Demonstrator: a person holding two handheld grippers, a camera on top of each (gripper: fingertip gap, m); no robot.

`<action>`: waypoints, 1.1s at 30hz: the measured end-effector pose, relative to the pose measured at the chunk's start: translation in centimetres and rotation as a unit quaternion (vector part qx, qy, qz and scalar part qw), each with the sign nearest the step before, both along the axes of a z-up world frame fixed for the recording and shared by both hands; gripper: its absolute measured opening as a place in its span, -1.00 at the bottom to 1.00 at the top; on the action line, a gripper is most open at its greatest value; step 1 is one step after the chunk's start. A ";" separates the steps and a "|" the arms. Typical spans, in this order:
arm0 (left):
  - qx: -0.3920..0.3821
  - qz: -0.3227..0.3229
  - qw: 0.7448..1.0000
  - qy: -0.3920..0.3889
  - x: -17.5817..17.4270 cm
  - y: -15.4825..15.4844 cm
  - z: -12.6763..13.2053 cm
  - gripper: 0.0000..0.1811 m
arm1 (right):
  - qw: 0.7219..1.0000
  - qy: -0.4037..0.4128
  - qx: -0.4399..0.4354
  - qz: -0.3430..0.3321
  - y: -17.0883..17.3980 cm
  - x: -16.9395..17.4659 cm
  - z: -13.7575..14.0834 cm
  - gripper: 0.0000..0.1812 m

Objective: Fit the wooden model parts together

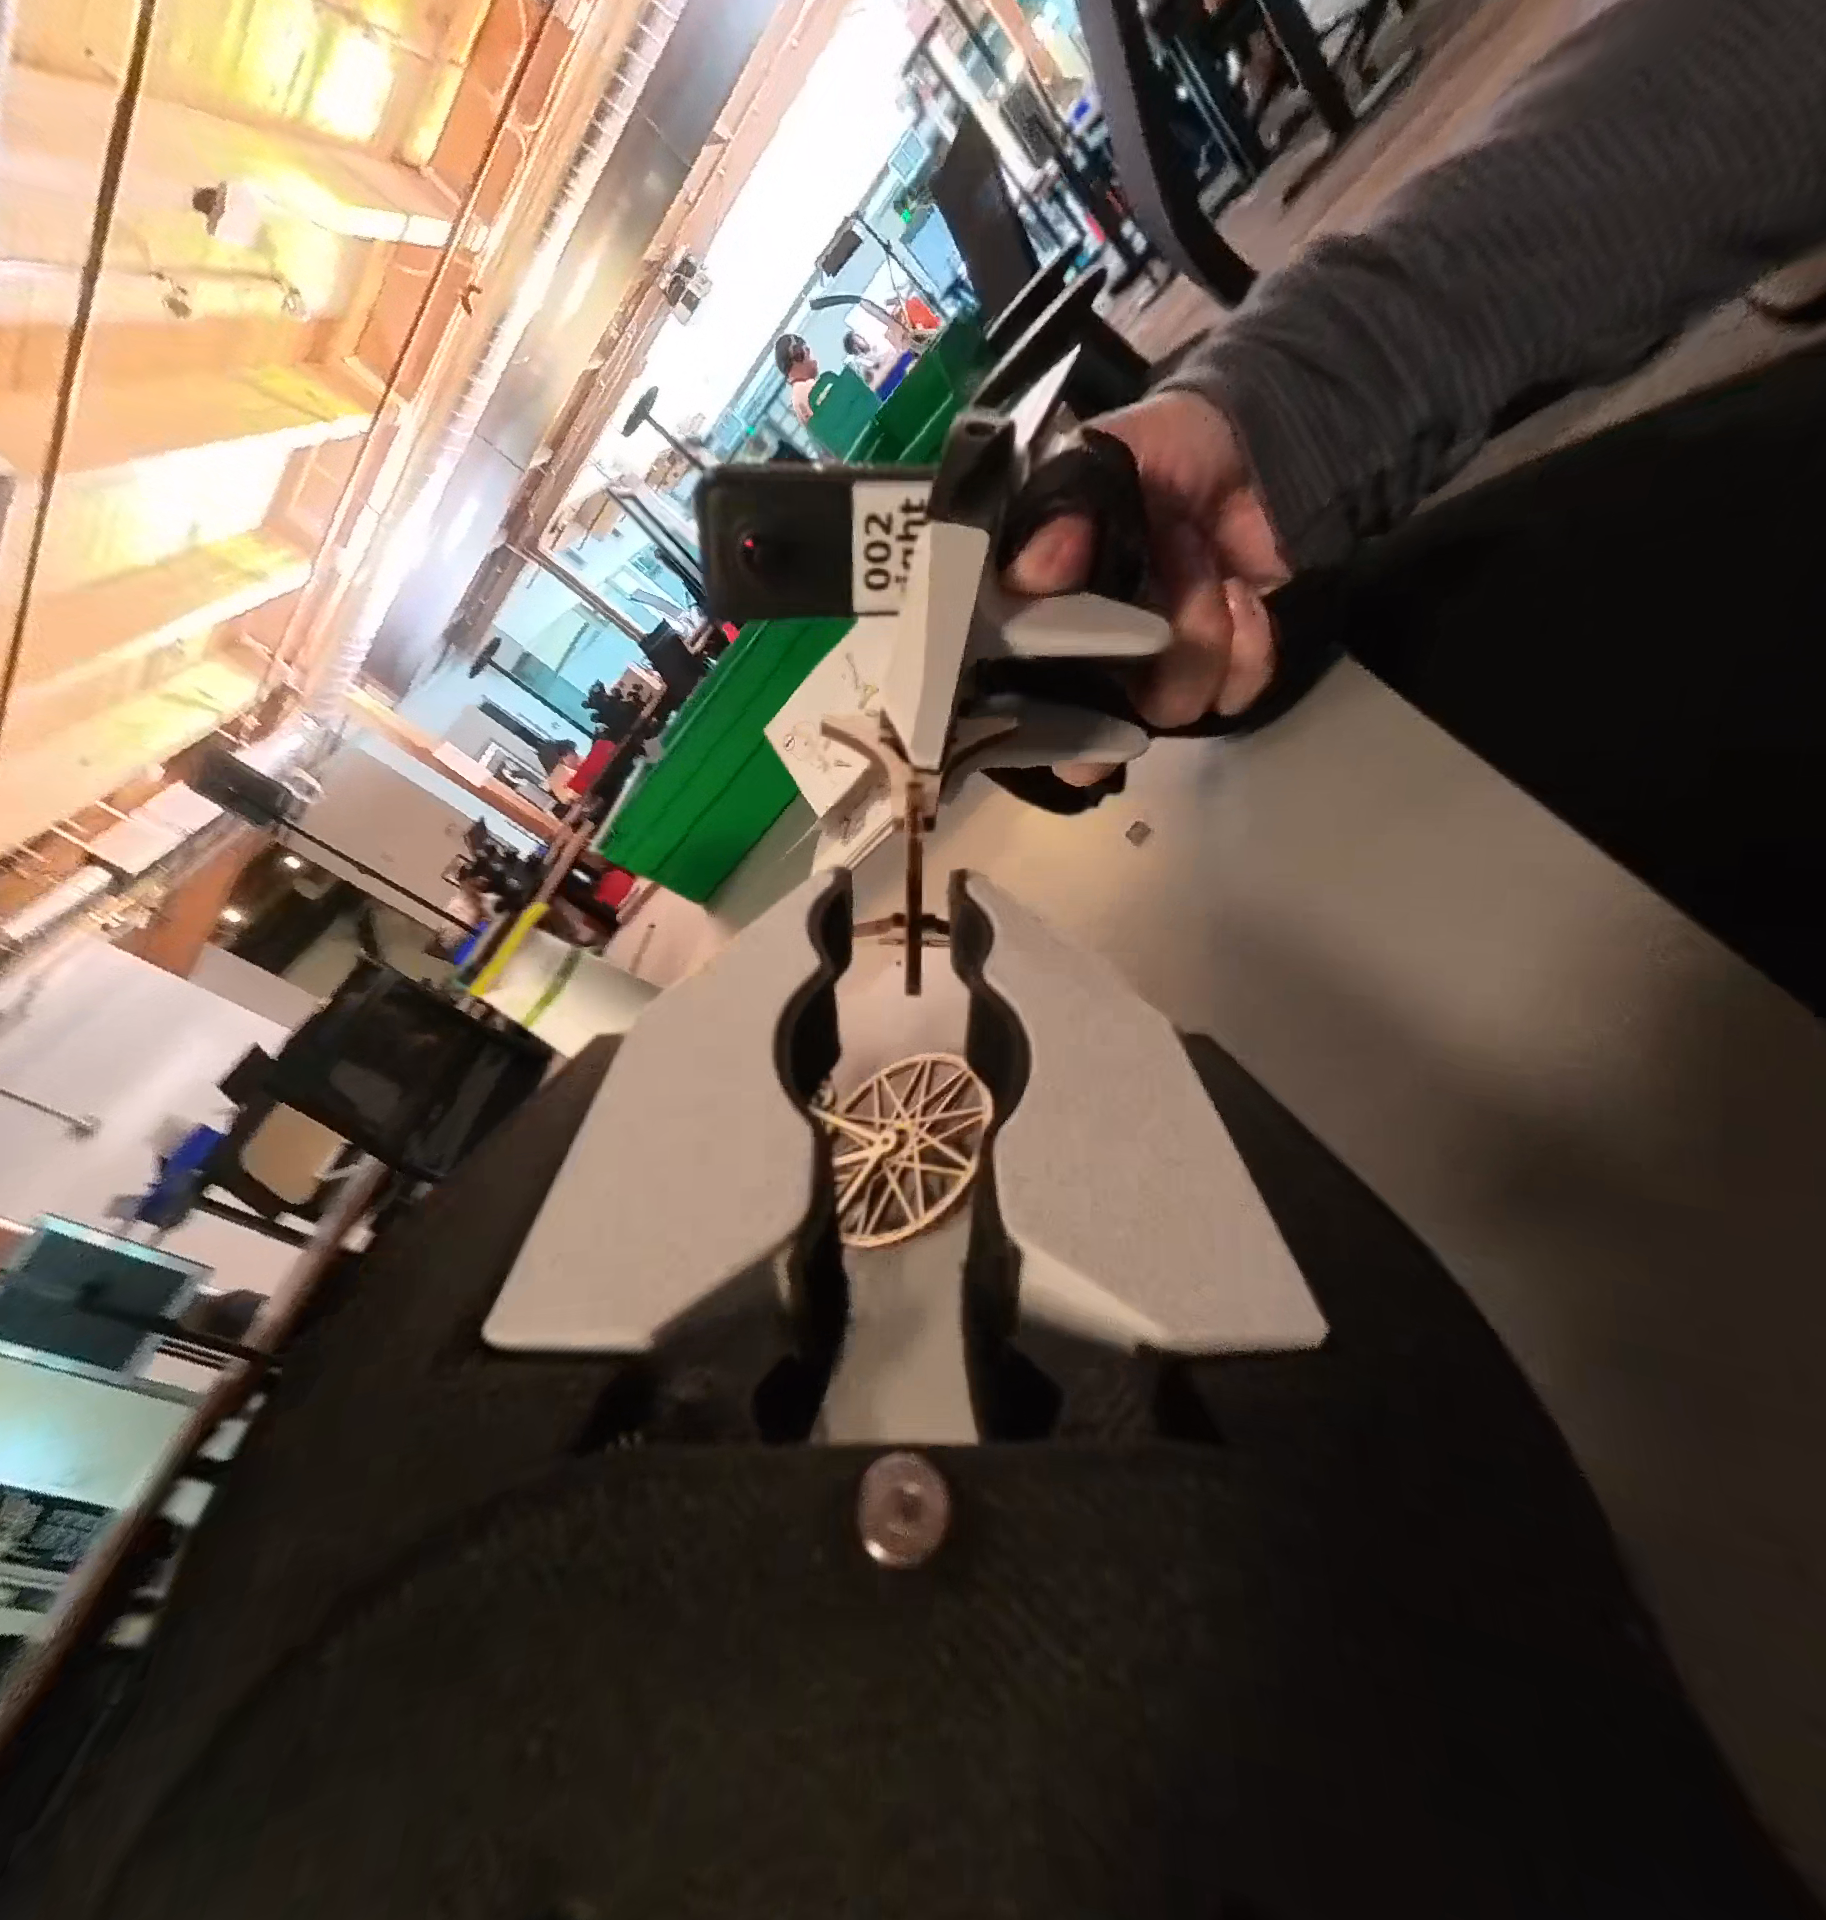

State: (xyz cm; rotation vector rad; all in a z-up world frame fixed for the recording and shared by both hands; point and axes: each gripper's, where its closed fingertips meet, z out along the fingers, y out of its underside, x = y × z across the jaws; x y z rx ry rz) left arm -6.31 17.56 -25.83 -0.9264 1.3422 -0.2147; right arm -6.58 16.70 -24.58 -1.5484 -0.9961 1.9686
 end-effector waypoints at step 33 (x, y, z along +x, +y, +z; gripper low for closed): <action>0.021 0.066 0.995 0.076 0.5 0.8 -1.5 -0.99 | 0.993 -0.040 0.095 -0.055 -0.3 -0.9 -1.2 -1.00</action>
